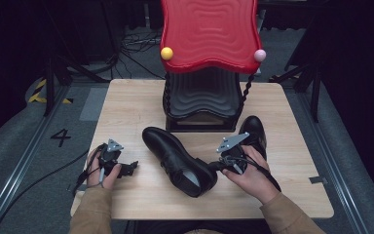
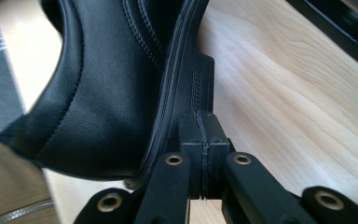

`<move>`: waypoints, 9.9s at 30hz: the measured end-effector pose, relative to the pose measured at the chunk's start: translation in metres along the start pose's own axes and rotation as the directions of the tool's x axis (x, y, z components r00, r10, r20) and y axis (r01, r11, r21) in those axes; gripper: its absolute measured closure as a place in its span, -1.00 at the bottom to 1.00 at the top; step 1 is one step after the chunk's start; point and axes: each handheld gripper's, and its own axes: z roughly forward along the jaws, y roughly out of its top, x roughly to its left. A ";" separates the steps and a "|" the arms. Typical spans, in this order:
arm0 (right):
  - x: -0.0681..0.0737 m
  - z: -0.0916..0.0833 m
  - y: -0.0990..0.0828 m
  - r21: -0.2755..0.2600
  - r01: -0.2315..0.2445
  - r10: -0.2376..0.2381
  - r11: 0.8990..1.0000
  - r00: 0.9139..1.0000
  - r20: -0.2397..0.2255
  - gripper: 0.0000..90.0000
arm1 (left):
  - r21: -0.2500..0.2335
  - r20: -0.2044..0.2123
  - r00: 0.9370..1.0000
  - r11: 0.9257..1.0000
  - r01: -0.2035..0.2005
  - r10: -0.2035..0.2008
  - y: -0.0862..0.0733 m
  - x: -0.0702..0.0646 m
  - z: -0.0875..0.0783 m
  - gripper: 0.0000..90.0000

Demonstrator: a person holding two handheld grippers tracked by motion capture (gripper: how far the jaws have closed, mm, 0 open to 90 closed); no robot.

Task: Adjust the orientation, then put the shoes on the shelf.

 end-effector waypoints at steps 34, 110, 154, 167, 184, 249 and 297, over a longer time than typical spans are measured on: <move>0.011 0.009 0.033 0.133 0.191 -0.176 0.973 0.977 -0.119 0.39 | 0.000 -0.001 1.000 1.000 0.000 0.000 0.000 0.000 0.000 -1.00; 0.029 -0.049 -0.009 0.074 -0.133 0.135 0.988 0.991 -0.019 0.47 | 0.001 0.001 1.000 1.000 -0.003 0.003 0.003 0.001 0.002 -1.00; -0.039 -0.029 -0.047 0.256 -0.373 0.349 0.892 0.927 0.136 0.81 | 0.000 0.002 1.000 1.000 0.001 -0.001 0.004 0.001 0.003 -1.00; -0.023 -0.071 -0.052 0.272 -0.218 0.201 0.937 0.976 0.087 0.77 | 0.009 0.005 1.000 1.000 -0.001 0.001 0.007 0.002 0.005 -1.00; -0.001 -0.087 -0.056 0.304 0.070 -0.058 0.950 0.997 -0.049 0.76 | 0.004 0.000 1.000 1.000 0.002 -0.002 0.007 0.002 0.006 -1.00; -0.011 -0.069 -0.048 0.231 0.233 -0.217 0.945 0.972 -0.092 0.39 | 0.005 -0.001 1.000 1.000 0.001 -0.001 0.006 0.001 0.005 -1.00; -0.018 0.004 -0.018 0.172 -0.428 0.379 0.887 0.889 0.258 0.60 | 0.007 0.000 1.000 1.000 0.006 -0.006 0.005 0.000 0.004 -1.00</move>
